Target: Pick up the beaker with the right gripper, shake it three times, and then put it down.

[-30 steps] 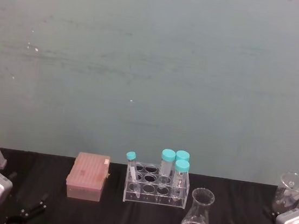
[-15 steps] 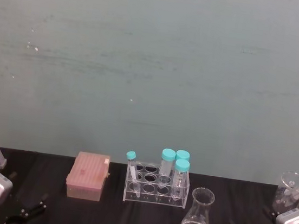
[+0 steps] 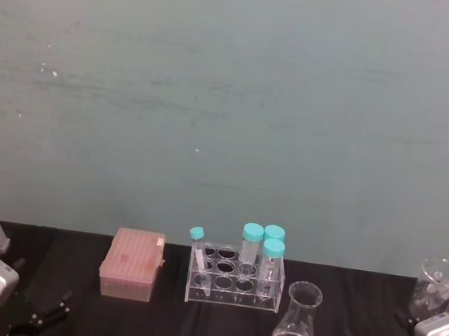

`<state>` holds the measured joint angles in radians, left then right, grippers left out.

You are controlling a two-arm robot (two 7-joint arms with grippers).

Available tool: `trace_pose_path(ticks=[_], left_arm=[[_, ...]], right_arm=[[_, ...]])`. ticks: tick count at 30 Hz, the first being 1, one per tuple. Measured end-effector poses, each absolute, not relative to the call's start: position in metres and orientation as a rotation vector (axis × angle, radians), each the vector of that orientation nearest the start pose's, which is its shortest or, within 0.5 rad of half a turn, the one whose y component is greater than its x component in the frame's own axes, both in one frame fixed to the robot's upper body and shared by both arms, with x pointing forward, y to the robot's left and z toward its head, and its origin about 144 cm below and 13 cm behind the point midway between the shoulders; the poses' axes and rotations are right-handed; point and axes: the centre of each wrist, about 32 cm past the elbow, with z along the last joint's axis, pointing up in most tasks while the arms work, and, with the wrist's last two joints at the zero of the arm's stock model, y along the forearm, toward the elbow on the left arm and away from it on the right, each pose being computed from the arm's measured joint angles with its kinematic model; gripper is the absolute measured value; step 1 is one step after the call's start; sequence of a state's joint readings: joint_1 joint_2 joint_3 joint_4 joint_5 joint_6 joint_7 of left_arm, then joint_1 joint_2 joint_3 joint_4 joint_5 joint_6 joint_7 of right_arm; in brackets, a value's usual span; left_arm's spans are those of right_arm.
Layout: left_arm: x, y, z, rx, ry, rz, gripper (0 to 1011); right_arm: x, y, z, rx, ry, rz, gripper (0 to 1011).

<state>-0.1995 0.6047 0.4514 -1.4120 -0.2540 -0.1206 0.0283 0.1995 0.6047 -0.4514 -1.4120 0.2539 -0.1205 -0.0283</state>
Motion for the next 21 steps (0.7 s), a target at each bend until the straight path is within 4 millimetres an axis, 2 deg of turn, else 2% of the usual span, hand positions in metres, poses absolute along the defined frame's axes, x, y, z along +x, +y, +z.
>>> trace_pose_path(ticks=[6,14,21], left_arm=[[0.489,0.310,1.140,0.304,-0.285,1.248,1000],[0.489,0.310,1.140,0.304,-0.285,1.248,1000],[0.489,0.310,1.140,0.304,-0.285,1.248,1000]], right_arm=[[0.490,-0.310,1.140,-0.305,-0.286,-1.251,1000],[0.505,-0.314,1.153,-0.245,-0.285,-1.300,1000],[0.516,-0.312,1.175,-0.014,-0.234,-1.294,1000]])
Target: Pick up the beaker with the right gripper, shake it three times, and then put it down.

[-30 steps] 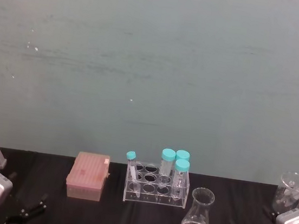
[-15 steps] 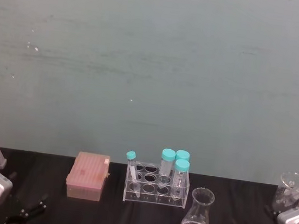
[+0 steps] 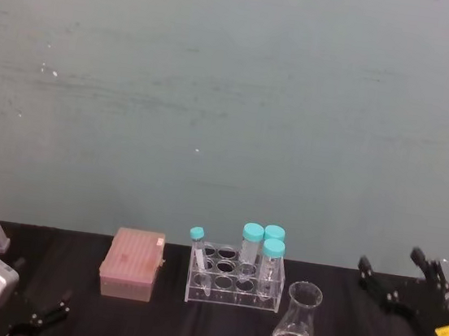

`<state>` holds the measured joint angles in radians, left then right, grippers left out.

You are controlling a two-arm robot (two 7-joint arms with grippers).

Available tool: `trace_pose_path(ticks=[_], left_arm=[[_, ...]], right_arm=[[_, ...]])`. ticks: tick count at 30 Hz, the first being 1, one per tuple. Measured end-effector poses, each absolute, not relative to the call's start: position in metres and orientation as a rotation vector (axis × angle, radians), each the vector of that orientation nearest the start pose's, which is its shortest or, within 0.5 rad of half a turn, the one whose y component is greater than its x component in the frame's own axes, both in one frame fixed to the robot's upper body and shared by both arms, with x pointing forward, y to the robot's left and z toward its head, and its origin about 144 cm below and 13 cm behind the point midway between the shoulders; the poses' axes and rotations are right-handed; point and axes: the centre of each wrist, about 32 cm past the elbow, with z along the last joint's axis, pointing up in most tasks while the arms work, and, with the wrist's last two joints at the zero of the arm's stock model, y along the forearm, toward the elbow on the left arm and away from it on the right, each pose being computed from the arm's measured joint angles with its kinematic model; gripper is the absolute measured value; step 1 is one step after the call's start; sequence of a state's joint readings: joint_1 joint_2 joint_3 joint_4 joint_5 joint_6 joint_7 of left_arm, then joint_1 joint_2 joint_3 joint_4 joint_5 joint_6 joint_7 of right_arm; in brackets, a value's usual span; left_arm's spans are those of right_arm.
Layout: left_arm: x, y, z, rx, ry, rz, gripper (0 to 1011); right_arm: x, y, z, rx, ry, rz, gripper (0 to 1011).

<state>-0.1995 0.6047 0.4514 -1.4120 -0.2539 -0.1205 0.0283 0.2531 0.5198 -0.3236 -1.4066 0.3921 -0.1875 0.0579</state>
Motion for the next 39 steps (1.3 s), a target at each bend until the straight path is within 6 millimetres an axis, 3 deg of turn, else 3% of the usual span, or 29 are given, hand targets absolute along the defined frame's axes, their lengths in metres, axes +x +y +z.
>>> trace_pose_path(ticks=[4,10,23,39], left_arm=[[0.489,0.310,1.140,0.304,-0.285,1.248,1000],[0.489,0.310,1.140,0.304,-0.285,1.248,1000],[0.489,0.310,1.140,0.305,-0.285,1.248,1000],[0.489,0.310,1.140,0.304,-0.285,1.248,1000]], right_arm=[[0.517,-0.310,1.189,0.148,-0.210,-1.202,1000],[0.515,-0.307,1.198,0.209,-0.183,-1.073,1000],[0.509,-0.309,1.191,-0.003,-0.083,-0.914,1000],[0.507,-0.306,1.178,-0.067,-0.003,-0.902,1000]])
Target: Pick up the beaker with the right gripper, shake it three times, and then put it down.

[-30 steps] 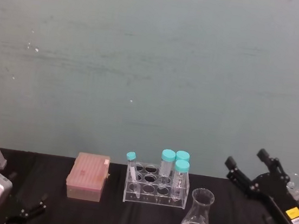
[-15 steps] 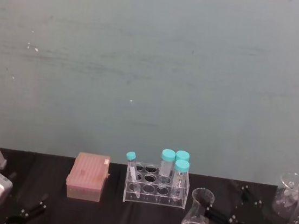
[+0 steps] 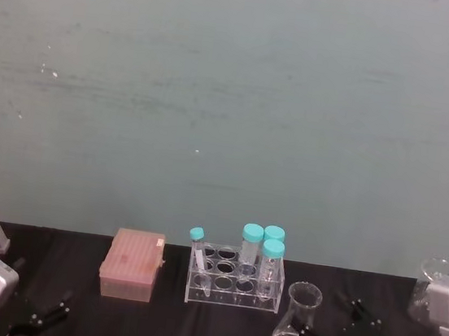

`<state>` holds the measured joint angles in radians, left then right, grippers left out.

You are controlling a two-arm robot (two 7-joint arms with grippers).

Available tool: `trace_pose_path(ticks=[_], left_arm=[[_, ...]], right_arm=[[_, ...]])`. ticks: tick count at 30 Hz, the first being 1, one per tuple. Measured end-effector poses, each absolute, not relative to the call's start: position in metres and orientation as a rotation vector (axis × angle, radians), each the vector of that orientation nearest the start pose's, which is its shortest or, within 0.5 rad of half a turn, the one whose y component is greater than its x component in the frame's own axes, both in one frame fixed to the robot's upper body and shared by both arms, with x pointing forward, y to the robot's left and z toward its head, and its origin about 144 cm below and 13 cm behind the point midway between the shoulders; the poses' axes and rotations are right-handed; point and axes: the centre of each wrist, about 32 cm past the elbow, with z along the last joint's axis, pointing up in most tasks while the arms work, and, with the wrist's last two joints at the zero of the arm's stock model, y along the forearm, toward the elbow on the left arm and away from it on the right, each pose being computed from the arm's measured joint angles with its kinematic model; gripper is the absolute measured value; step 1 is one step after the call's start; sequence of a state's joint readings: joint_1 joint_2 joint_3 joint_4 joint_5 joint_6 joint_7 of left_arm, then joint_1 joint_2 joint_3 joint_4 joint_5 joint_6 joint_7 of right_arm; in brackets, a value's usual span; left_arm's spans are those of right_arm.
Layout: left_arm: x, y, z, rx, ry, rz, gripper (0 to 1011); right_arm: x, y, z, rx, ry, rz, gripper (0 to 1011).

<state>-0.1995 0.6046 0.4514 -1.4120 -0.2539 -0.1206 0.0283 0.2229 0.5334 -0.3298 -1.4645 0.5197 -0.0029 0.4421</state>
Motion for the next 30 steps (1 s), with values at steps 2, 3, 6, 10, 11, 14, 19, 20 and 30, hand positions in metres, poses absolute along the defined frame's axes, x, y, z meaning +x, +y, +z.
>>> trace_pose_path(ticks=[2,3,6,10,11,14,19,20,30], left_arm=[[0.489,0.310,1.140,0.304,-0.285,1.248,1000],[0.489,0.310,1.140,0.304,-0.285,1.248,1000],[0.489,0.310,1.140,0.304,-0.285,1.248,1000],[0.489,0.310,1.140,0.304,-0.285,1.248,1000],[0.489,0.310,1.140,0.304,-0.285,1.248,1000],[0.489,0.310,1.140,0.304,-0.285,1.248,1000],[0.489,0.310,1.140,0.304,-0.285,1.248,1000],[0.489,0.310,1.140,0.304,-0.285,1.248,1000],[0.489,0.310,1.140,0.304,-0.285,1.248,1000]], right_arm=[[0.507,-0.304,1.175,-0.074,0.013,-0.906,1000],[0.508,-0.303,1.174,-0.077,0.018,-0.908,1000],[0.510,-0.301,1.171,-0.085,0.042,-0.922,1000],[0.512,-0.297,1.169,-0.092,0.071,-0.940,1000],[0.513,-0.295,1.168,-0.095,0.080,-0.945,1000],[0.514,-0.291,1.167,-0.098,0.091,-0.951,1000],[0.515,-0.284,1.166,-0.102,0.096,-0.956,1000],[0.515,-0.282,1.165,-0.103,0.096,-0.958,1000],[0.519,-0.266,1.164,-0.094,0.090,-0.998,1000]])
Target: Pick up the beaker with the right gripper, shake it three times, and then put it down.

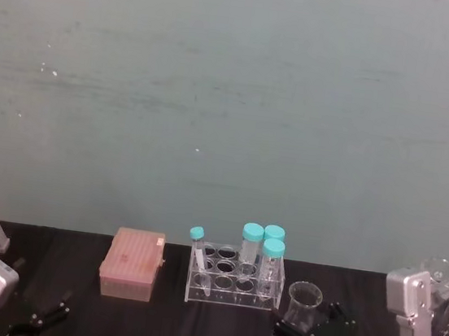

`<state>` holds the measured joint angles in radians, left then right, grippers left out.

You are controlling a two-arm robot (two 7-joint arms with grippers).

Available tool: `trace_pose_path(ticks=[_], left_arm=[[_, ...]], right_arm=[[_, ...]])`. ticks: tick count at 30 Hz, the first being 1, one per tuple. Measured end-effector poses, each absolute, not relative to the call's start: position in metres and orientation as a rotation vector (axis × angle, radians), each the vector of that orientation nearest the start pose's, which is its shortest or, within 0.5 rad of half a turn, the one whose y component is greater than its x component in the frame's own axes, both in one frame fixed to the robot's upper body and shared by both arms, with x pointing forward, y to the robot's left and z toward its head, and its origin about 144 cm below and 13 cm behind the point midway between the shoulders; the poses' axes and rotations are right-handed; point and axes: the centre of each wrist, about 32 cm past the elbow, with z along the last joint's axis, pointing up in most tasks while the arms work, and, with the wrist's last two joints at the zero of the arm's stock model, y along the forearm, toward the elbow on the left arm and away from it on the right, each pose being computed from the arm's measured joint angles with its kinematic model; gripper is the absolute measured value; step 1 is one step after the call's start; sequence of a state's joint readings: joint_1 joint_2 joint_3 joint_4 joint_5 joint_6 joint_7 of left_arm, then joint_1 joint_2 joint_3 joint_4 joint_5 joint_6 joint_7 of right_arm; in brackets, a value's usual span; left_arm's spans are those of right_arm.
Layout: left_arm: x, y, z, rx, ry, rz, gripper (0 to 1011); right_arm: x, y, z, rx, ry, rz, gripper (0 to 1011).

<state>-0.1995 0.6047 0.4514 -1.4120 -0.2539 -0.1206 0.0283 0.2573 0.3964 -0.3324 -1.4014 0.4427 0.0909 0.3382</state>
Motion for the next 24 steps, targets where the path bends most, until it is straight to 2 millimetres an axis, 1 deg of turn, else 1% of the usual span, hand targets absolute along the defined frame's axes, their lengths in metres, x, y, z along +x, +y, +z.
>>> trace_pose_path(ticks=[9,24], left_arm=[[0.489,0.310,1.140,0.304,-0.285,1.248,1000],[0.489,0.310,1.140,0.304,-0.285,1.248,1000]], right_arm=[[0.521,-0.257,1.163,-0.092,0.086,-1.009,1000],[0.522,-0.251,1.163,-0.100,0.086,-1.064,1000]])
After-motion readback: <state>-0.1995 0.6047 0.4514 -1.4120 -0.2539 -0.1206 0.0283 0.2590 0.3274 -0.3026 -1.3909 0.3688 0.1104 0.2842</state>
